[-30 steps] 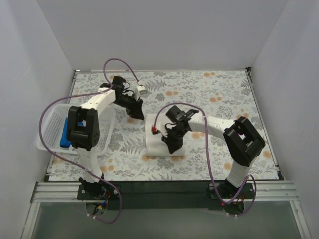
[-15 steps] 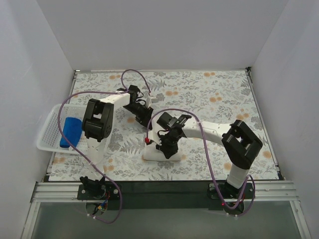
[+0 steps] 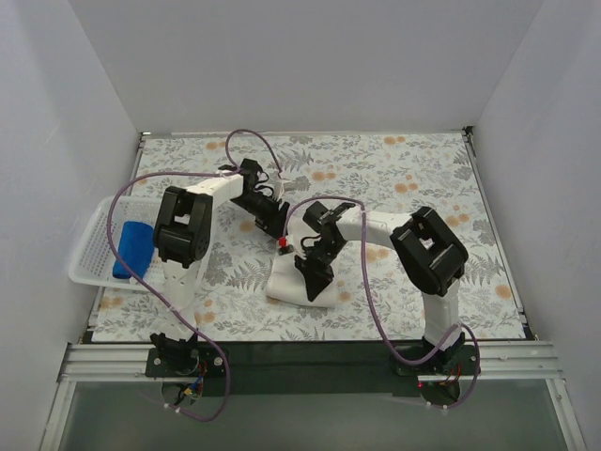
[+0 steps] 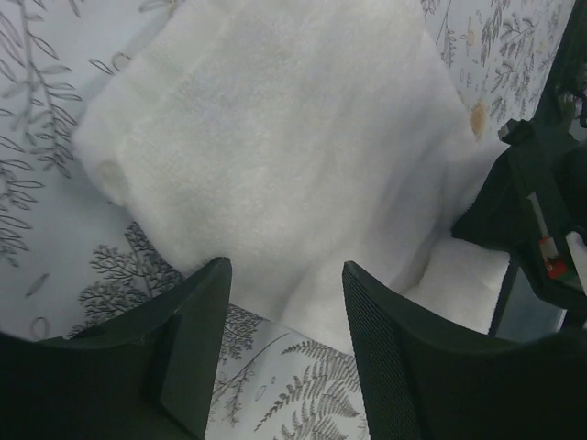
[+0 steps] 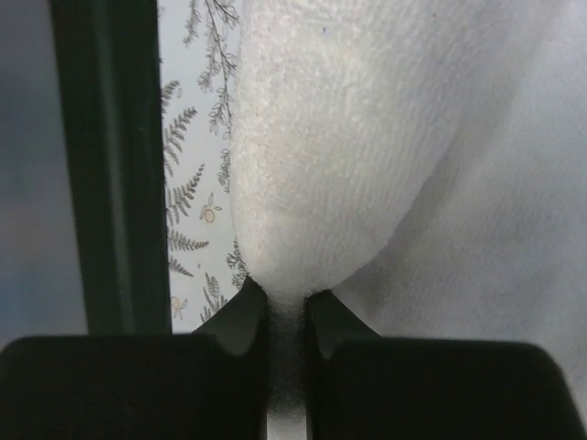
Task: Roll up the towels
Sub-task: Roll the towel
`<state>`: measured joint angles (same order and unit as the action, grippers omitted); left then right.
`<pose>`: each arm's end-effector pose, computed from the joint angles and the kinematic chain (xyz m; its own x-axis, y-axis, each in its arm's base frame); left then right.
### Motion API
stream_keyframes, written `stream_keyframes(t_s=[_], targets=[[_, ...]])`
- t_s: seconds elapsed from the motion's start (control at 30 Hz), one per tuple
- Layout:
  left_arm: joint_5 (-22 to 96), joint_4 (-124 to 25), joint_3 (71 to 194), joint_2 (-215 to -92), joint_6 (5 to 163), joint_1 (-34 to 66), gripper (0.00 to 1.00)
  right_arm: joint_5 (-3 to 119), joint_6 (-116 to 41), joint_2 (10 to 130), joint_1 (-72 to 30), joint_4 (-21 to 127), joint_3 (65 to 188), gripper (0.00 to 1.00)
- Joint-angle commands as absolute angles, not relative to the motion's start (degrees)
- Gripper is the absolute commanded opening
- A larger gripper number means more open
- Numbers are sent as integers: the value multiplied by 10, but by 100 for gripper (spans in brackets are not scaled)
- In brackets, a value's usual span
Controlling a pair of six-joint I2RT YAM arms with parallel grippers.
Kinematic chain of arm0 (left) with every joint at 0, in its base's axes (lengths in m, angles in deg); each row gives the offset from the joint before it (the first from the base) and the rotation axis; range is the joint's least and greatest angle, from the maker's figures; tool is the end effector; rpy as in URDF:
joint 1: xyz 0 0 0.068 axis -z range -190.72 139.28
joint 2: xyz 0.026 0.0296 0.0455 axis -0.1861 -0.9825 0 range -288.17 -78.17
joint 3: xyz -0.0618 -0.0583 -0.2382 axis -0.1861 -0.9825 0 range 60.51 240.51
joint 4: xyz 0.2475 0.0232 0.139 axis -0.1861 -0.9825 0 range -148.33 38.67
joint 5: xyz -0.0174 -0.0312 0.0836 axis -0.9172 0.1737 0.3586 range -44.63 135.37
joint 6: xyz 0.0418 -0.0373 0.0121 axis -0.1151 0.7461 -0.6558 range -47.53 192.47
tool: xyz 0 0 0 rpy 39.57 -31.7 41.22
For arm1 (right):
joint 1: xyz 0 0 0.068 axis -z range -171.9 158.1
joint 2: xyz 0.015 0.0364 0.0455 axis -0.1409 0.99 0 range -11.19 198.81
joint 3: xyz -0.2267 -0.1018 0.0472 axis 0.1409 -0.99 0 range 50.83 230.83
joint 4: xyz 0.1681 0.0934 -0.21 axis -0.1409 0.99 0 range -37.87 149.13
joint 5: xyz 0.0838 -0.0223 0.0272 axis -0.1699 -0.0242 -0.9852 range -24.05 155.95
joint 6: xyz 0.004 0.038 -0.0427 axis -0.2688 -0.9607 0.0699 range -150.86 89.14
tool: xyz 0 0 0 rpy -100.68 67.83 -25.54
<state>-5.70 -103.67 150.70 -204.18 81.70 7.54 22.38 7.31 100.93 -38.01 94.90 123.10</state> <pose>0.3891 -0.1616 0.1017 -0.9722 0.2148 0.0931 0.0656 0.6315 -0.7726 0.2367 0.2864 0.1098 -0.1798 -0.8328 -0.5235 -0.8837 -0.0970 0.4579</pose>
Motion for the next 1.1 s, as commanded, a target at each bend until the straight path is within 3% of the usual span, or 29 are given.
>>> stream_keyframes(t_s=[0.0,0.17,0.37,0.5,0.63,0.8,0.87,1.07], targets=[[-46,-984,1536,-1990,823,54,49,140,96,1072,-348,1023,1239,1],[-29,-928,1559,-1898,839,31,55,108,106,1103,-322,1042,1250,1],[29,-853,1457,-1716,761,33,63,87,131,1162,-308,1098,1282,1],[111,-892,1311,-1586,563,138,64,75,141,1198,-306,1126,1307,1],[182,-883,1133,-1443,489,257,69,73,141,1223,-301,1137,1324,1],[266,-848,1059,-1427,476,400,70,76,155,1252,-300,1168,1362,1],[283,-825,1041,-1437,489,431,76,82,158,1264,-300,1181,1372,1],[353,-728,998,-1487,511,503,77,96,165,1276,-294,1191,1385,1]])
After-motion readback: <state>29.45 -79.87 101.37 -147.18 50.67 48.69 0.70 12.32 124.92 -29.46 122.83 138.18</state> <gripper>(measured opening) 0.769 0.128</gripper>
